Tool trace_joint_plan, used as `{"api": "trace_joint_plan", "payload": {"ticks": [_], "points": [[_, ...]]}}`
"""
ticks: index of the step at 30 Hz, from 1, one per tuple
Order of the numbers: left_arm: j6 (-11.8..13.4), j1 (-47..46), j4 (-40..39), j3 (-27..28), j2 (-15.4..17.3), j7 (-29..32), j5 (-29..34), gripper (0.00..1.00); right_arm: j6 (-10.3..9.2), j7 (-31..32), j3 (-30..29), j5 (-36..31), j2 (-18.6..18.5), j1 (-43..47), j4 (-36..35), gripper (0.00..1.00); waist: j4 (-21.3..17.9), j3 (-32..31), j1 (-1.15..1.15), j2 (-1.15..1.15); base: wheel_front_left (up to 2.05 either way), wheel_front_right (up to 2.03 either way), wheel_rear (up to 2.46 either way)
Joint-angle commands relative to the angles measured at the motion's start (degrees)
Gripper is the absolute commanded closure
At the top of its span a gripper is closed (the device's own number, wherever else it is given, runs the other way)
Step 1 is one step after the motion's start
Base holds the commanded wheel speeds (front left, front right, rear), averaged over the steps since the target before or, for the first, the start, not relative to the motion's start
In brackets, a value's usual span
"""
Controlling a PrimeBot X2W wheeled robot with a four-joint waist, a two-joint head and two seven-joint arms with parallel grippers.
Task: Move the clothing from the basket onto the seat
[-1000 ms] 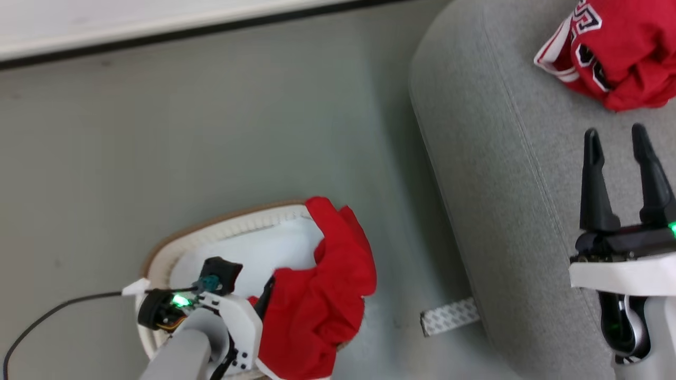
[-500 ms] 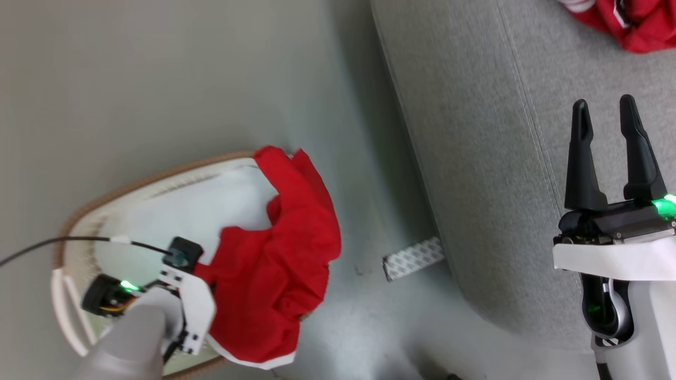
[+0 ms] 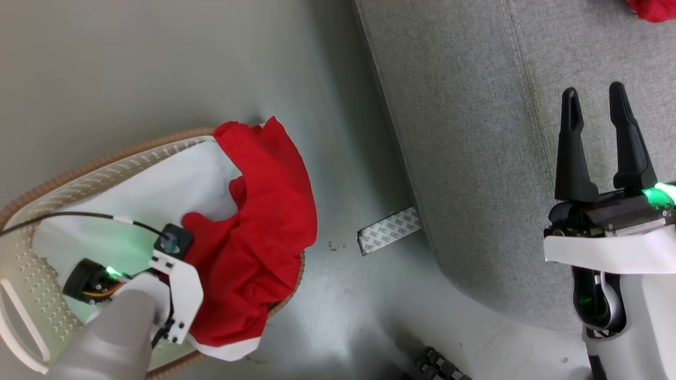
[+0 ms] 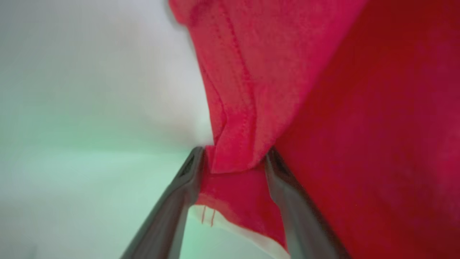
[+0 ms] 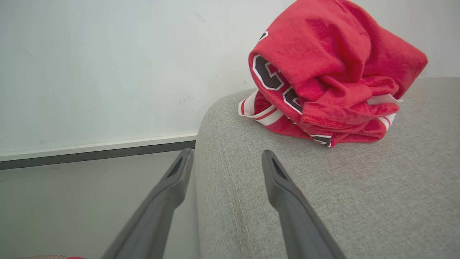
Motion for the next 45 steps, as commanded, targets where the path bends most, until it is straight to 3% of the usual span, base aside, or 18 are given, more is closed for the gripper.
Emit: {"api": "trace_joint_plan", "payload": {"ticks": [1, 14, 31, 40, 45], "points": [[0.1, -0.2, 0.3, -0.7, 0.0, 0.2, -0.7, 1.0, -0.13, 0.0, 0.1, 0.4, 0.2, -0.8, 0.1, 0.0, -0.2, 0.3, 0.0, 0.0, 0.0, 0.0, 0.0], [0.1, 2.1, 0.4, -2.1, -2.5, -4.4, -4.7, 1.0, -0.13, 0.0, -1.1, -0.5, 0.2, -0.1, 2.1, 0.0, 1.8, -7.5, 0.0, 0.0, 0.0, 0.0, 0.0], [0.1, 12.5, -4.4, -4.6, -10.2, -18.4, -14.8, 1.0, -0.13, 0.0, -3.3, -3.0, -4.5, 7.3, 5.3, 0.0, 10.3, -32.8, 0.0, 0.0, 0.0, 0.0, 0.0], [0.1, 15.3, -10.4, -6.1, -11.3, -20.6, -19.4, 1.0, -0.13, 0.0, -2.7, -2.7, -6.2, 11.1, 6.7, 0.0, 15.1, -41.4, 0.0, 0.0, 0.0, 0.0, 0.0], [0.1, 15.7, -17.3, -4.1, -10.0, -20.6, -18.6, 1.0, -0.13, 0.1, -2.5, -0.7, -6.1, 12.8, 6.7, 0.0, 17.8, -44.3, 0.0, 0.0, 0.0, 0.0, 0.0]]}}
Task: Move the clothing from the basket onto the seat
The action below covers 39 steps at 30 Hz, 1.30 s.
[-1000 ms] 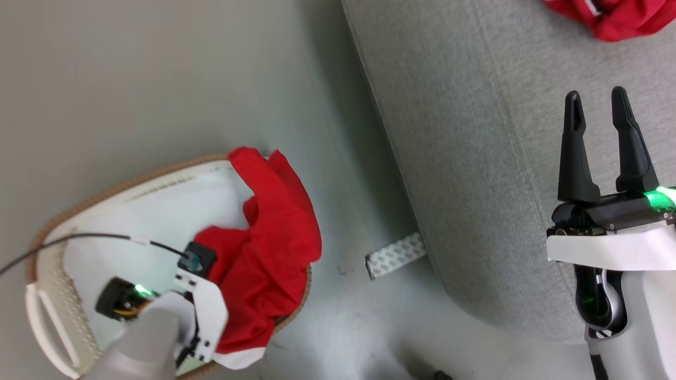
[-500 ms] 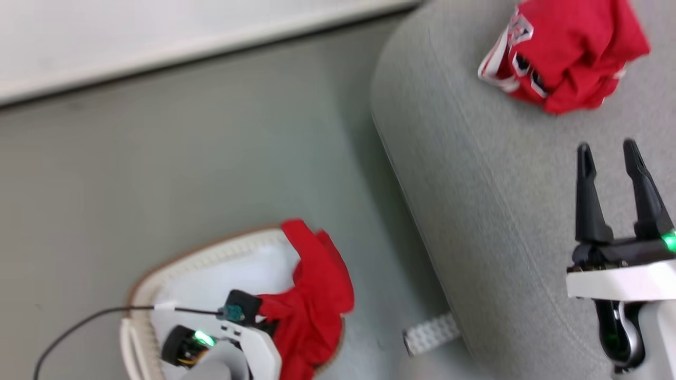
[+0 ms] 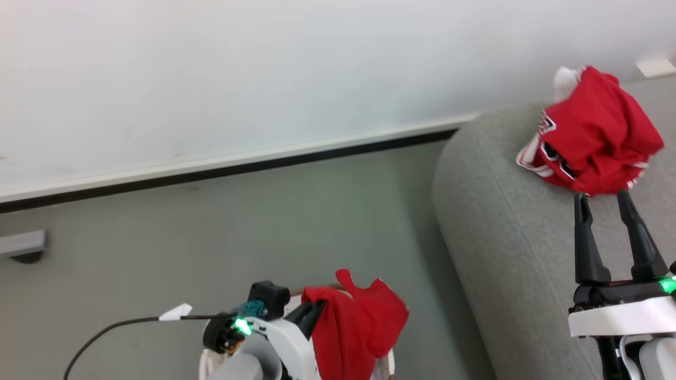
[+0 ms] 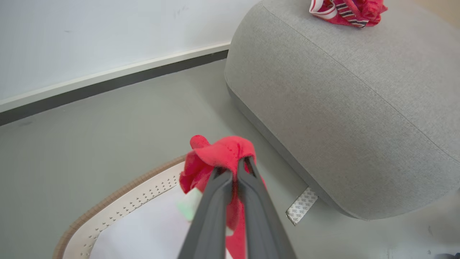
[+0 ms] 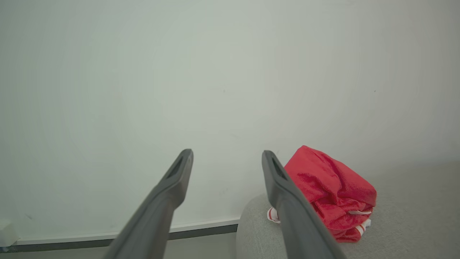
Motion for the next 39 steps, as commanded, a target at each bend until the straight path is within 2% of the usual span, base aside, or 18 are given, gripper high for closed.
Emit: {"api": "trace_joint_plan", "payload": {"ticks": [1, 8, 17, 27, 39], "points": [[0.2, 1.1, -1.7, 0.9, 0.9, -0.1, 0.6, 1.0, -0.13, 0.0, 0.2, 0.7, -0.2, 1.0, 0.0, 0.0, 3.2, -3.0, 0.02, 0.0, 0.0, 0.0, 0.0], [0.7, 1.9, -12.8, 4.8, 2.3, -0.1, 3.8, 1.0, -0.13, 0.0, 1.9, 1.6, -0.5, 2.4, 0.6, 0.0, 6.3, -5.1, 0.02, 0.0, 0.0, 0.0, 0.0], [2.3, -1.9, -23.4, 10.4, 5.1, -0.1, 5.4, 1.0, -0.13, 0.0, 5.2, 2.2, 1.2, 3.9, 1.9, 0.0, 8.2, -7.3, 0.02, 0.0, 0.0, 0.0, 0.0], [3.7, -7.1, -31.7, 12.6, 6.2, 1.0, 4.9, 1.0, -0.13, 0.1, 10.3, 2.7, 2.4, 5.0, 3.9, 0.0, 10.5, -9.1, 0.02, 0.0, 0.0, 0.0, 0.0], [4.9, -5.5, -35.7, 11.8, 5.5, 2.6, 3.7, 1.0, -0.13, 0.0, 14.6, 3.6, 1.6, 3.6, 5.3, 0.0, 12.5, -9.1, 0.02, 0.0, 0.0, 0.0, 0.0]]}}
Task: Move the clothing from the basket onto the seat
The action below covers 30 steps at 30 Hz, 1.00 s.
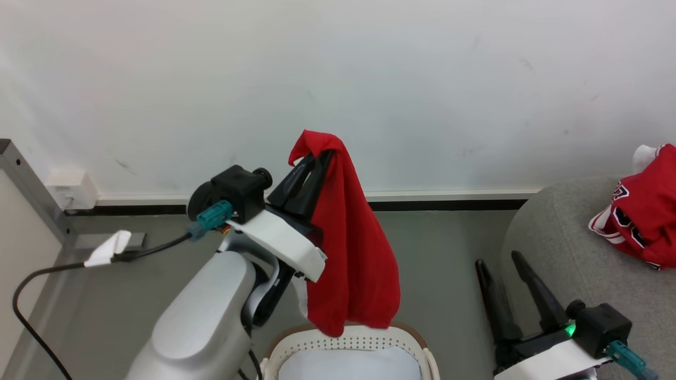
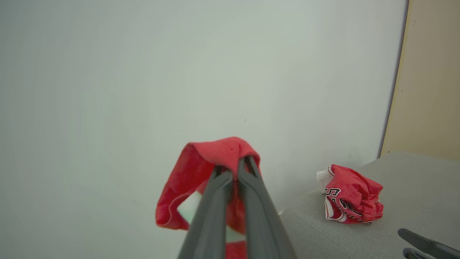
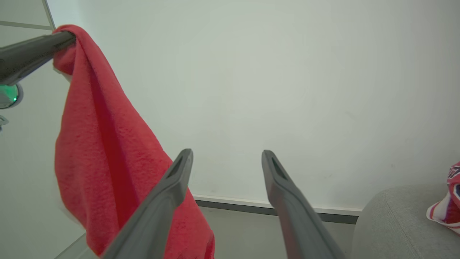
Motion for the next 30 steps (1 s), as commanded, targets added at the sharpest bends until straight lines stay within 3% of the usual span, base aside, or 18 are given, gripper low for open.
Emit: {"api": "trace_joint_plan", "payload": {"ticks": [1, 17, 30], "points": [[0.0, 0.7, -0.3, -0.4, -0.1, 0.1, -0.6, 1.0, -0.13, 0.0, 0.9, 0.7, -0.4, -0.5, 0.5, 0.0, 0.5, -0.1, 0.0, 0.0, 0.0, 0.0, 0.0], [-2.3, 3.1, 0.4, -6.8, -3.1, 0.7, -0.5, 1.0, -0.13, 0.0, 18.7, 4.8, -1.7, -9.6, 10.3, 0.0, 7.6, -1.0, 0.0, 0.0, 0.0, 0.0, 0.0], [-3.6, 3.0, -2.8, -12.0, -5.0, 1.8, -2.2, 1.0, -0.13, 0.0, 21.3, 6.9, -0.6, -13.5, 21.7, 0.0, 14.1, -2.2, 0.0, 0.0, 0.0, 0.0, 0.0]]}}
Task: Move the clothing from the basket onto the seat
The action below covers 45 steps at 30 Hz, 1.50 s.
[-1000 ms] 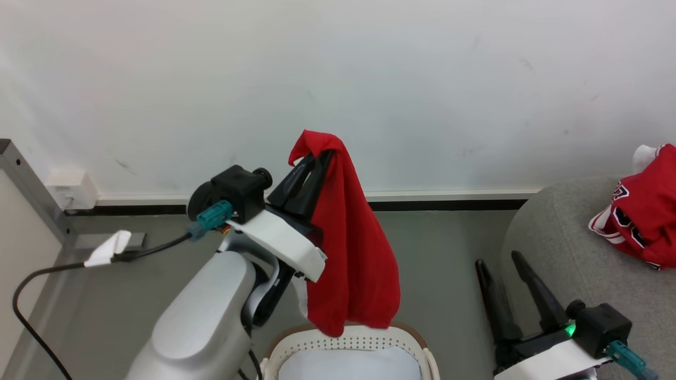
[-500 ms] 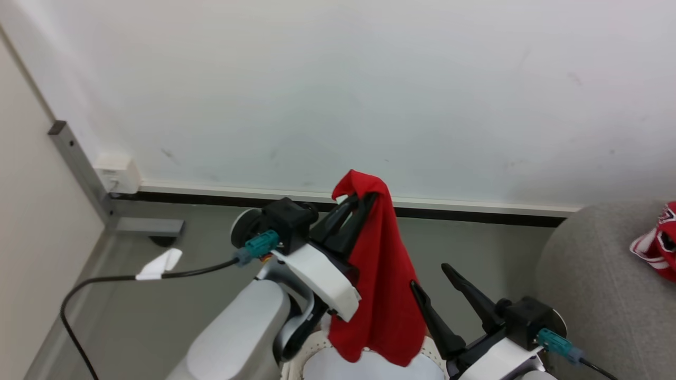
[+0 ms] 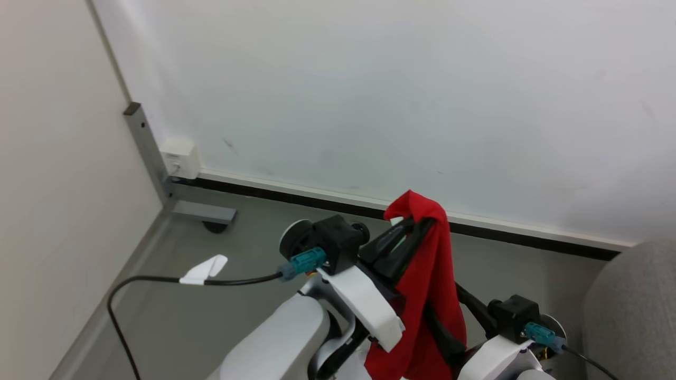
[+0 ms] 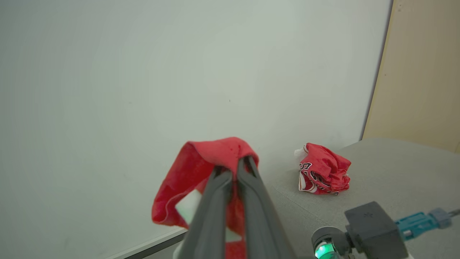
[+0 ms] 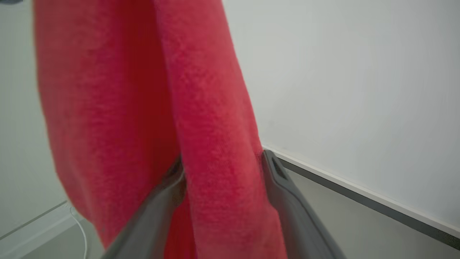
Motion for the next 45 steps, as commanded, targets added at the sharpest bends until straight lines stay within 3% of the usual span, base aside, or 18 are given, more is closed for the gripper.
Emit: {"api": "trace_joint_plan", "payload": {"ticks": [1, 8, 9, 10, 11, 23, 31, 32, 33, 34, 35, 45], "points": [[-0.2, 0.3, -0.7, -0.2, -0.1, 0.0, -0.4, 1.0, -0.13, 0.0, 0.0, 0.6, -0.1, -0.6, 1.0, 0.0, 1.6, -0.5, 0.0, 0.0, 0.0, 0.0, 0.0], [-0.5, -0.2, -2.8, -2.2, -0.5, 0.8, -1.3, 1.0, -0.13, 0.0, 0.8, 3.2, 0.9, -1.1, 6.9, 0.0, 6.0, -1.6, 0.0, 0.0, 0.0, 0.0, 0.0], [-0.4, -0.2, -2.9, -2.3, -0.4, 0.9, -1.4, 1.0, -0.13, 0.0, 0.9, 3.8, 1.1, -1.1, 7.3, 0.17, 6.5, -1.7, 0.0, 0.0, 0.0, 0.0, 0.0], [-0.3, -0.2, -2.9, -2.4, -0.3, 1.0, -1.4, 1.0, -0.13, 0.0, 0.9, 4.2, 1.2, -1.2, 7.7, 0.53, 7.0, -1.8, 0.0, 0.0, 0.0, 0.0, 0.0], [-0.2, -0.2, -3.0, -2.3, 0.0, 1.1, -1.4, 1.0, -0.13, 0.0, 1.0, 4.6, 1.3, -1.3, 7.8, 1.0, 7.3, -1.8, 0.0, 0.0, 0.0, 0.0, 0.0], [0.7, 0.7, -2.7, -2.1, 1.4, 1.4, -2.2, 1.0, -0.13, 0.0, -0.7, 6.6, 1.1, -1.7, 5.8, 1.0, 7.3, -0.9, 0.0, 0.0, 0.0, 0.0, 0.0], [1.5, 2.3, 0.6, -1.8, 2.5, -0.3, -2.3, 1.0, -0.13, 0.0, -7.1, 10.5, -0.3, 0.0, -0.1, 1.0, 2.8, 0.4, 0.0, 0.0, 0.0, 0.0, 0.0], [1.6, 2.5, 1.1, -1.9, 2.5, -0.5, -2.3, 0.82, -0.13, 0.0, -7.9, 11.0, -0.7, 0.1, -1.0, 1.0, 2.1, 0.5, 0.0, 0.0, 0.0, 0.0, 0.0], [1.6, 2.7, 1.6, -2.0, 2.5, -0.6, -2.3, 0.56, -0.13, 0.0, -8.7, 11.5, -1.2, 0.1, -1.8, 1.0, 1.2, 0.7, 0.0, 0.0, 0.0, 0.0, 0.0], [1.7, 3.0, 1.9, -2.0, 2.6, -0.9, -2.2, 0.1, -0.13, 0.0, -9.3, 11.8, -1.6, 0.1, -2.6, 1.0, 0.3, 0.9, 0.0, 0.0, 0.0, 0.0, 0.0], [1.7, 3.3, 2.1, -2.2, 2.5, -1.1, -2.4, 0.0, -0.13, 0.0, -10.2, 12.1, -1.9, 0.1, -3.4, 1.0, -0.5, 1.0, 0.0, 0.0, 0.0, 0.0, 0.0], [1.7, 6.1, 3.4, -2.2, 3.0, -3.8, -1.7, 0.0, -0.12, 0.0, -17.1, 10.0, -5.2, -0.5, -10.1, 1.0, -11.2, 2.9, 0.0, 0.0, 0.0, 0.0, 0.0]]}}
